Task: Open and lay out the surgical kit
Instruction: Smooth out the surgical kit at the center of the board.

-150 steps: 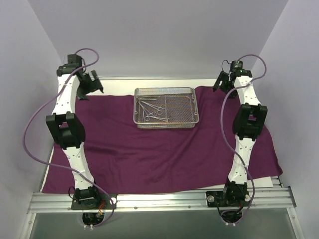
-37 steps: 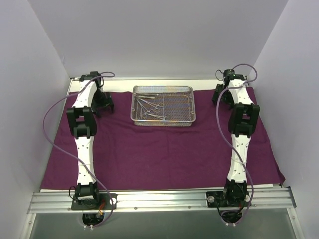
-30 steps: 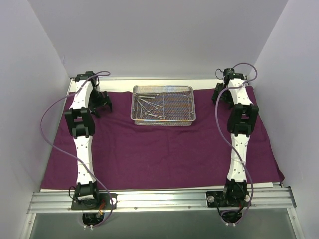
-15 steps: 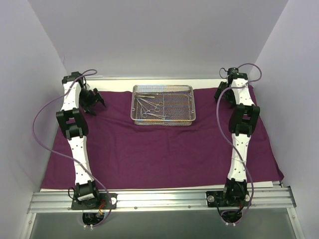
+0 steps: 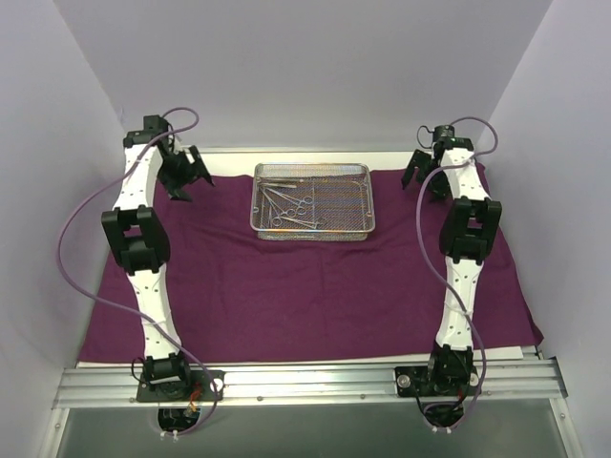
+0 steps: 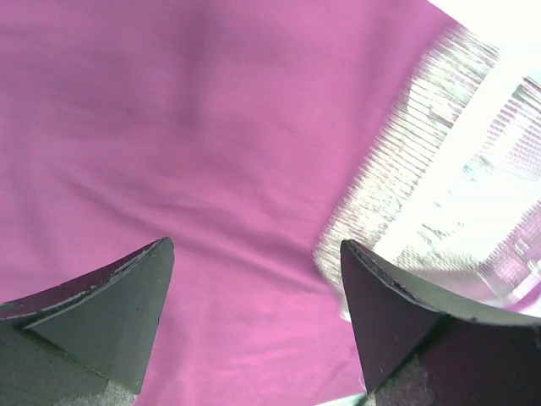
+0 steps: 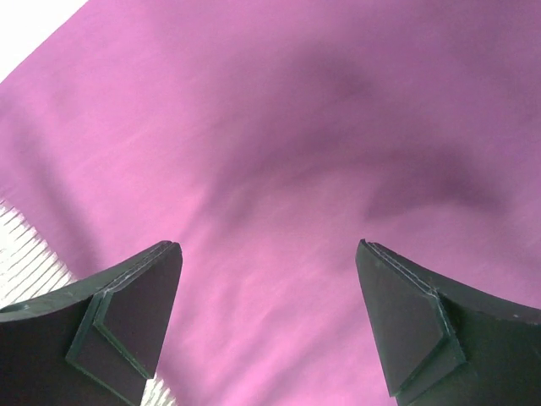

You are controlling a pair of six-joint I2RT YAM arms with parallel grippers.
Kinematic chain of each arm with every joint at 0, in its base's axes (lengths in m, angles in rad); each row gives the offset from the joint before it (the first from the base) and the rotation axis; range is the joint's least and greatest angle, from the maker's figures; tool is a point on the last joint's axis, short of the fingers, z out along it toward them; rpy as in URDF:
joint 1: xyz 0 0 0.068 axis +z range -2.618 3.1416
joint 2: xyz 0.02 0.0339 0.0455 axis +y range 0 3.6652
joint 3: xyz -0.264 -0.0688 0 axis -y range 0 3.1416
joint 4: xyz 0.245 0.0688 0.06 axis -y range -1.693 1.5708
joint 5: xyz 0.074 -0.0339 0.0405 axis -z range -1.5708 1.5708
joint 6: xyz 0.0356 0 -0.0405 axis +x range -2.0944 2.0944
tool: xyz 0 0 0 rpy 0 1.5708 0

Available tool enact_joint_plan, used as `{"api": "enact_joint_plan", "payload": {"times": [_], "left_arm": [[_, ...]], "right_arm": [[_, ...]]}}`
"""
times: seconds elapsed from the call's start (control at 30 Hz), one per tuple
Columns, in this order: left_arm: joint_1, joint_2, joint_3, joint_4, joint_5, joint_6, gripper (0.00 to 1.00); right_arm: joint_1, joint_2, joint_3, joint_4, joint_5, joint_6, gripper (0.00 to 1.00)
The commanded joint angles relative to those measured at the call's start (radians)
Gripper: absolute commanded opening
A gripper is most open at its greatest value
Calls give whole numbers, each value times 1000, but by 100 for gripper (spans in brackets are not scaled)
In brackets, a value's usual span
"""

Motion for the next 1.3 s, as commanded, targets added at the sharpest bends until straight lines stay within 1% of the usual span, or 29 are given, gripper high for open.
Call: {"api": "enact_joint_plan", "payload": {"times": [0.0, 0.07, 0.13, 0.17, 0.2, 0.23, 0.27, 0.3, 0.33, 0.37, 0.43, 0.47, 0.5, 0.6, 0.7, 0.87, 0.9, 1.0, 1.2, 1.27], "left_arm": [[-66, -90, -66, 79, 78, -40, 89], [-84, -104, -109, 92, 79, -51, 89], [-113, -101, -122, 98, 69, -55, 89], [-132, -93, -114, 96, 66, -58, 88], [-144, -82, -105, 90, 66, -64, 87], [-149, -55, -93, 86, 70, -69, 81], [-152, -38, -67, 84, 78, -75, 76], [-155, -20, -60, 92, 113, -97, 70], [-156, 15, -54, 92, 130, -112, 49], [-158, 30, -48, 92, 142, -129, 38], [-164, 53, -57, 128, 167, -169, 28], [-170, 54, -63, 141, 171, -179, 20], [-173, 54, -85, 174, 170, -199, 18], [-178, 71, -120, 204, 167, -232, 16], [-179, 126, -109, 188, 144, -244, 14], [-173, 253, -19, 173, 144, -272, 14], [-170, 267, -7, 182, 145, -285, 16], [-163, 316, 47, 202, 152, -316, 19], [-130, 451, 231, 161, 190, -354, 18], [-117, 478, 251, 168, 208, -362, 18]], "right_arm": [[66, -185, -57, 38, -66, -27, 88], [75, -222, -102, 44, -31, -29, 87], [83, -236, -120, 49, -19, -29, 86], [86, -239, -131, 56, -22, -29, 83], [86, -239, -136, 61, -28, -23, 80], [89, -236, -136, 67, -57, -18, 77], [89, -225, -139, 85, -81, -12, 65], [90, -216, -142, 98, -115, -1, 57], [91, -207, -146, 111, -149, 29, 33], [91, -198, -146, 128, -193, 49, 21], [97, -168, -157, 150, -224, 90, 3], [101, -158, -166, 176, -232, 103, 0], [101, -156, -175, 191, -244, 114, 0], [101, -133, -231, 245, -284, 158, 0], [101, -90, -251, 263, -289, 163, 0], [101, -35, -290, 302, -244, 166, 0], [101, -29, -295, 308, -238, 176, 0], [98, 3, -307, 326, -226, 198, 0], [84, 83, -265, 329, -227, 261, 0], [81, 108, -246, 322, -215, 281, 0]]}}
